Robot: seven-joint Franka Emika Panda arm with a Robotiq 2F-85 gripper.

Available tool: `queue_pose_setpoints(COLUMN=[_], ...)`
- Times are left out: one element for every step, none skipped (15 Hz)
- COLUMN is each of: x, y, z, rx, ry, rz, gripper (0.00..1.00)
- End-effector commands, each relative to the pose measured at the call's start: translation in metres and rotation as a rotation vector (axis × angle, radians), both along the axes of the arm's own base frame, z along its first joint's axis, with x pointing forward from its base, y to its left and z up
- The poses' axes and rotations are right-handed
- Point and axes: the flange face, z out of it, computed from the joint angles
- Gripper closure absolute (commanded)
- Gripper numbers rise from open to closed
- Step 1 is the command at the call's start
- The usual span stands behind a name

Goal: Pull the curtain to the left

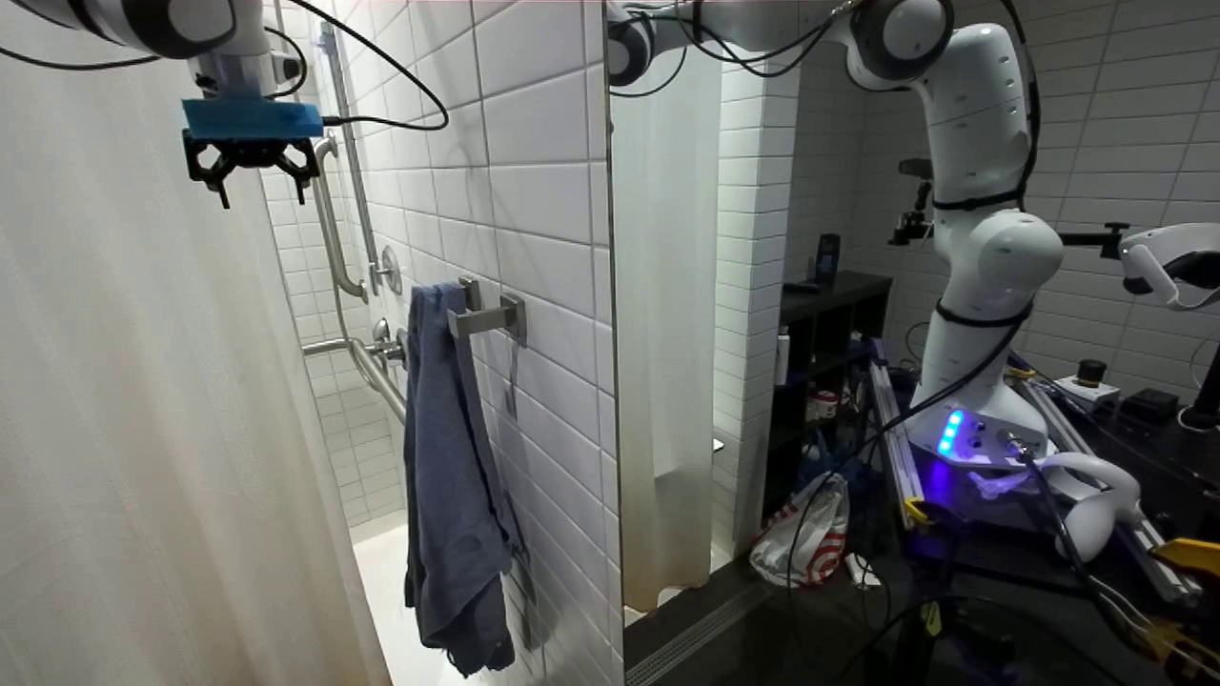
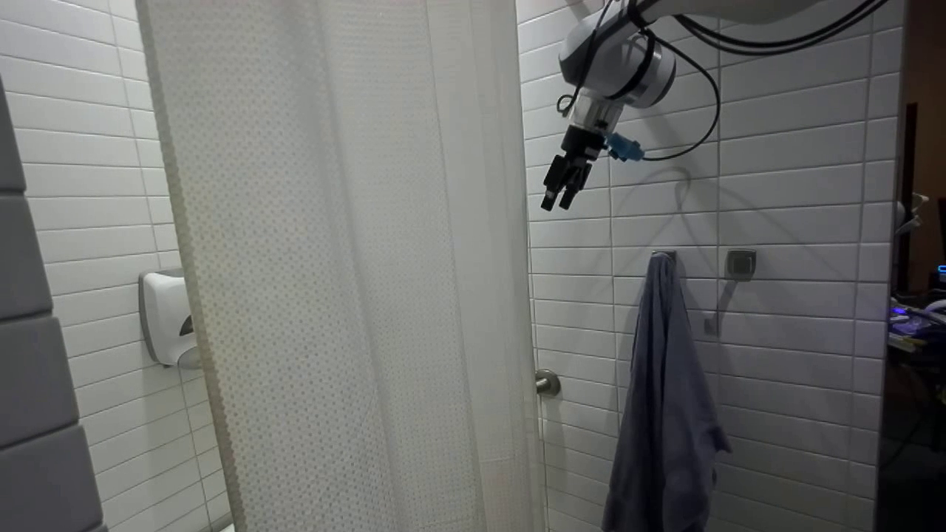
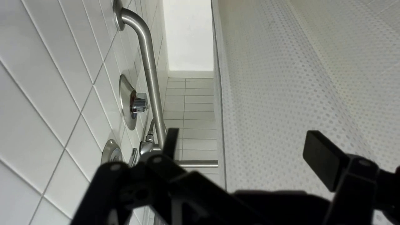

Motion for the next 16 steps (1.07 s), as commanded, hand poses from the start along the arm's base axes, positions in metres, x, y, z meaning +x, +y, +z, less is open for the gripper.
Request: queue_pose_setpoints(x=[0.008,0.011,0.014,0.018,0.022,0.027,0.031,0.037,0.042,0.047,0.052,0.063,0.069,0.074,0.079,0.083], y=[0.003,0.005,0.007,0.008,0.010,0.012,0.014,0.015,0.018,0.020,0.022,0.034,0.039,0.045,0.051,0.056], z=[0.010,0.012,0.014,0.016,0.019,0.020,0.022,0.022,0.022,0.023,0.022,0.017,0.013,0.011,0.008,0.003], rx=[-0.045,-0.053,-0.065,-0.074,-0.082,-0.092,-0.101,-0.111,-0.120,-0.124,-0.126,-0.129,-0.127,-0.125,-0.121,-0.115], ry=[0.012,0.015,0.015,0.014,0.012,0.004,0.000,-0.010,-0.018,-0.024,-0.034,-0.042,-0.052,-0.059,-0.067,-0.075], rz=[0.076,0.097,0.118,0.142,0.161,0.183,0.204,0.227,0.252,0.273,0.299,0.319,0.343,0.364,0.385,0.404], gripper=[0.00,0.00,0.00,0.00,0.00,0.00,0.00,0.00,0.00,0.00,0.00,0.00,0.00,0.00,0.00,0.00])
